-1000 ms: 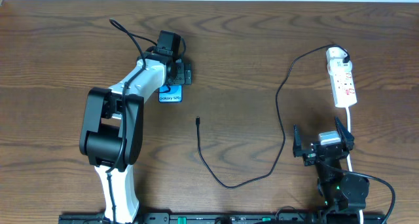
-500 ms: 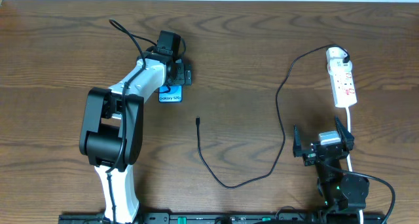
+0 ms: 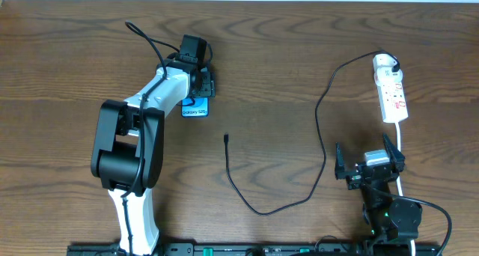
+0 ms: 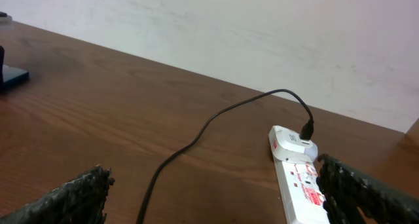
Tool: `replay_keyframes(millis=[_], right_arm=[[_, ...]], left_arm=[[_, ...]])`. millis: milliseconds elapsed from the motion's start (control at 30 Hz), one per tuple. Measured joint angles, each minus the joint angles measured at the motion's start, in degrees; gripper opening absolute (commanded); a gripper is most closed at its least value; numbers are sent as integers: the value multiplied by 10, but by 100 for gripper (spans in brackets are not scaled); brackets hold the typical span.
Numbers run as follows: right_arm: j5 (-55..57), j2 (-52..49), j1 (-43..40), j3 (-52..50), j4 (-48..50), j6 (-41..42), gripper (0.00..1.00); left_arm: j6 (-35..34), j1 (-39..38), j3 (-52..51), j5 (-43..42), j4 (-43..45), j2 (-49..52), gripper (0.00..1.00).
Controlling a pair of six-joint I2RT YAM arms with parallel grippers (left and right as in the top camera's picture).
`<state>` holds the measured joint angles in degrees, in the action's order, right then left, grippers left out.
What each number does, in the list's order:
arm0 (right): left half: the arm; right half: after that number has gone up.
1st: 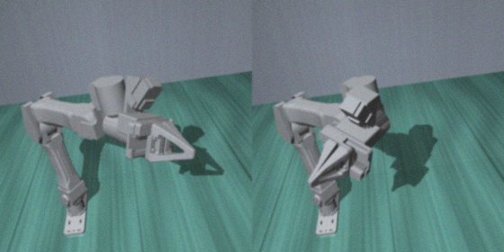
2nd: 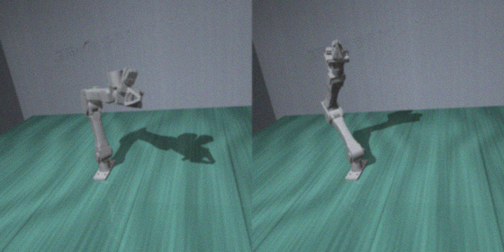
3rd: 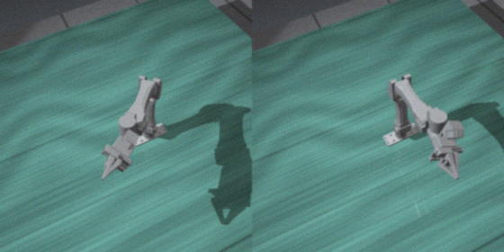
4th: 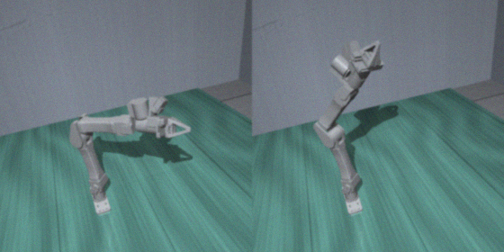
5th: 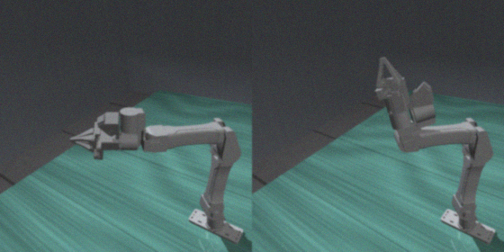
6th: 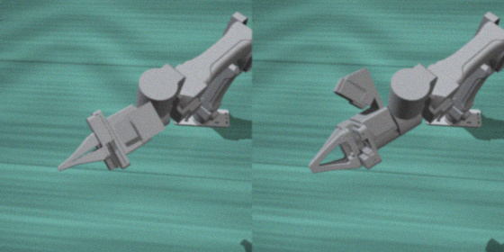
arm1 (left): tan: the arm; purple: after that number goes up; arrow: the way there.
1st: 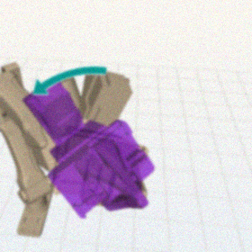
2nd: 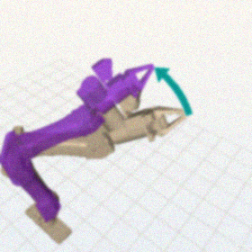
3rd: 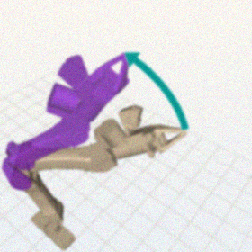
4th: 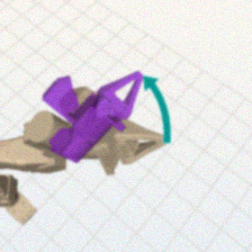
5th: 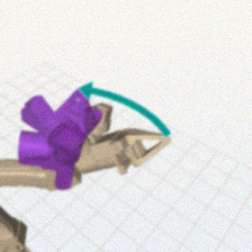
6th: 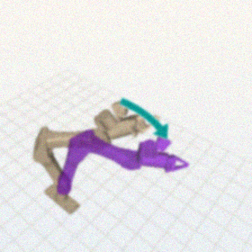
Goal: Plug charger to phone and switch on socket
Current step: 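Close the left gripper on the phone's top edge, then lift the phone upright with the left gripper, tilting it toward center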
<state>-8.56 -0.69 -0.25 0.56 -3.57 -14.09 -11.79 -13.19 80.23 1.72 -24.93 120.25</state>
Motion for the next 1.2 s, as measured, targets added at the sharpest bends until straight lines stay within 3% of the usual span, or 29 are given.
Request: replay_keyframes(millis=[767, 1200], right_arm=[[0, 0, 0, 0, 0, 0, 99], [0, 0, 0, 0, 0, 0, 99]], left_arm=[[0, 0, -18, 0, -9, -22, 68], [-5, 0, -18, -42, -77, -72, 68]])
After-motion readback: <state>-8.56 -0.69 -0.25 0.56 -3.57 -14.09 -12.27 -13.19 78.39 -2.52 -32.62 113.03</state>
